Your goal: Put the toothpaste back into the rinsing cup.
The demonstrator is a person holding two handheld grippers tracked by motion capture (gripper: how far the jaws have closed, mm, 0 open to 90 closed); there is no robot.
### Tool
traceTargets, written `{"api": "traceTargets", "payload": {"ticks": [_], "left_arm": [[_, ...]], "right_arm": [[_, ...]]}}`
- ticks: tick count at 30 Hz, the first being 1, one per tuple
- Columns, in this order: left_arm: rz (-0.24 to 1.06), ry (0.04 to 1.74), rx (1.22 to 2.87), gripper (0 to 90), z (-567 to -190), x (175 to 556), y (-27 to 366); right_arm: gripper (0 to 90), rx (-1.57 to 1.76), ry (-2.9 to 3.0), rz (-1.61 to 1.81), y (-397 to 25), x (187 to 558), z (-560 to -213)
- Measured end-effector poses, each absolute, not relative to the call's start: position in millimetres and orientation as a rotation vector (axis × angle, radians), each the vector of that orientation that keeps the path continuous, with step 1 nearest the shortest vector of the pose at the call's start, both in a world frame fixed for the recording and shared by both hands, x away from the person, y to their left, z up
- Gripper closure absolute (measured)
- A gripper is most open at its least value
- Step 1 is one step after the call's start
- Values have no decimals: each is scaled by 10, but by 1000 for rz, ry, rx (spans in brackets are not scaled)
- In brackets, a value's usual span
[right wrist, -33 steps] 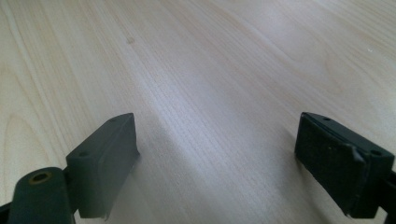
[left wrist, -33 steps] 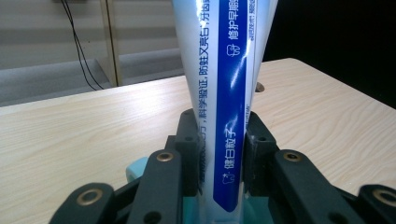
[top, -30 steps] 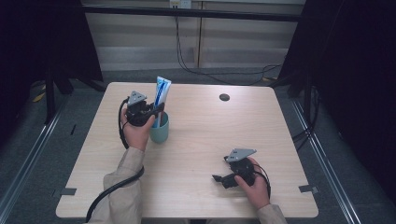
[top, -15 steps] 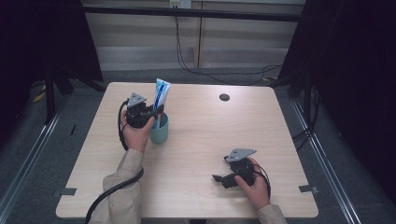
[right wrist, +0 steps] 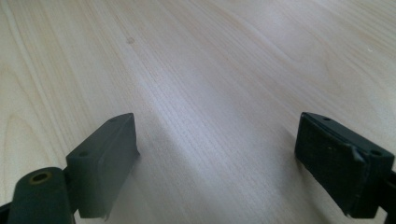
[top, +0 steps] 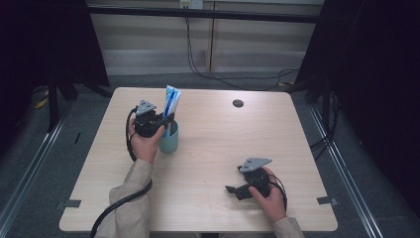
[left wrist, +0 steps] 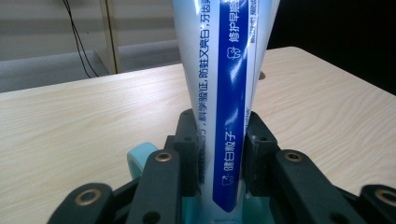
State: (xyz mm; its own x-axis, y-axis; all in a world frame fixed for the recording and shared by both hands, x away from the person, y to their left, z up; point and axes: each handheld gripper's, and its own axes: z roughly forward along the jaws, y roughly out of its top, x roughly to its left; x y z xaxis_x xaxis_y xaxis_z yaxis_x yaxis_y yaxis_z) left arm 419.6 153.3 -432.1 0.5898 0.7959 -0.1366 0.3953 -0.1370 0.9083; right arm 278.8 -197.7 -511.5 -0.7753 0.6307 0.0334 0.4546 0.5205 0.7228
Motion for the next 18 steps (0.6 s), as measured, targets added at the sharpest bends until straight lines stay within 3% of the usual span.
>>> {"api": "traceTargets", "payload": {"ticks": [18], "left_arm": [[457,1003,1758,699,-4417,4146,1566]], "right_arm": [[126,919,2529,1099,-1977,2788,-5115]]}}
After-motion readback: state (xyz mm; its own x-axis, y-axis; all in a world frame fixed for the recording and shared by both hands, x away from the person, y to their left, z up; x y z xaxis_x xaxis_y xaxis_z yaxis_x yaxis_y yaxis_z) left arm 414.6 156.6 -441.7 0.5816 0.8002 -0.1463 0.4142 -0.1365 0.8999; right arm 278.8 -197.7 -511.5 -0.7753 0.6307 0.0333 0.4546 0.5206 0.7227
